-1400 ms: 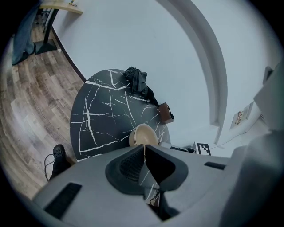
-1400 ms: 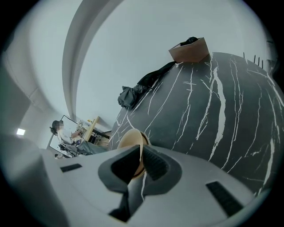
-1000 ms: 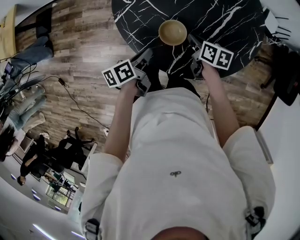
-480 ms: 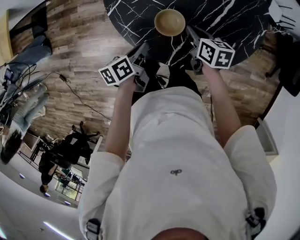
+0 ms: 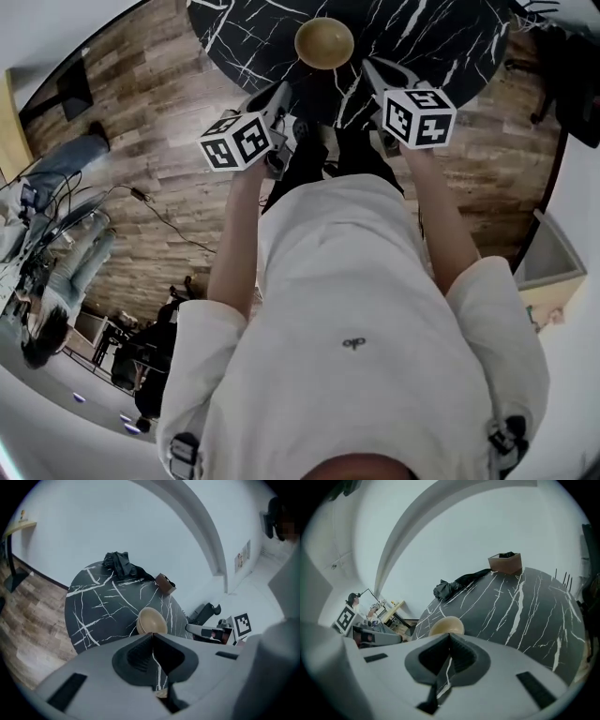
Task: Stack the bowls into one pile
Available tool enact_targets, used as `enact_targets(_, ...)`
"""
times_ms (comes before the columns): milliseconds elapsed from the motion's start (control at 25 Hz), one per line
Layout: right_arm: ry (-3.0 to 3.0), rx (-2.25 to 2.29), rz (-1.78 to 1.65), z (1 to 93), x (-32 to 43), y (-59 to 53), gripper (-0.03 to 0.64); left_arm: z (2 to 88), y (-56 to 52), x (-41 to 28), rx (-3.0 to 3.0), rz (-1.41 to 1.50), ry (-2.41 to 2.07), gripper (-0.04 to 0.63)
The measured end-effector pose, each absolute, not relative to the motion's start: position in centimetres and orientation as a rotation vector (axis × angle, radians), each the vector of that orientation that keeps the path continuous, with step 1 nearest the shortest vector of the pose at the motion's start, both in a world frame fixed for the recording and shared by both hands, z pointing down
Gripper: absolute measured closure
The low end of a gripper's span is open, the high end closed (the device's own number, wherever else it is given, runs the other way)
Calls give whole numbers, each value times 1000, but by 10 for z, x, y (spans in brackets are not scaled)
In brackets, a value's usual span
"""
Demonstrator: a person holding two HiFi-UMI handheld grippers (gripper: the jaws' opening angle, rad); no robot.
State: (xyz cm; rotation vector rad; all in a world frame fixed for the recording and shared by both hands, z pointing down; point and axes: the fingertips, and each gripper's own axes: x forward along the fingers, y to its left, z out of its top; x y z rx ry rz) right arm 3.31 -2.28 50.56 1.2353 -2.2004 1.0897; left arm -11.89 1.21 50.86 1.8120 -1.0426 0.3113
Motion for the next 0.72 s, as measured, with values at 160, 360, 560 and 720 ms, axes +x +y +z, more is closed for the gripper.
enact_targets(160, -2207, 1270, 991, 490, 26, -1, 612, 492, 14, -120, 1982, 435, -1038, 589)
enact_targets(360, -2204, 1350, 901, 470, 21, 29, 612, 468, 24, -116, 2149, 487, -1000, 589)
enact_targets(560, -2207, 1416, 825, 448, 10, 58, 612, 443, 39, -118, 2273, 486, -977, 589)
enact_targets(720, -2215, 1478, 755, 429, 6, 74, 612, 428, 47, -119, 2354, 473, -952, 591)
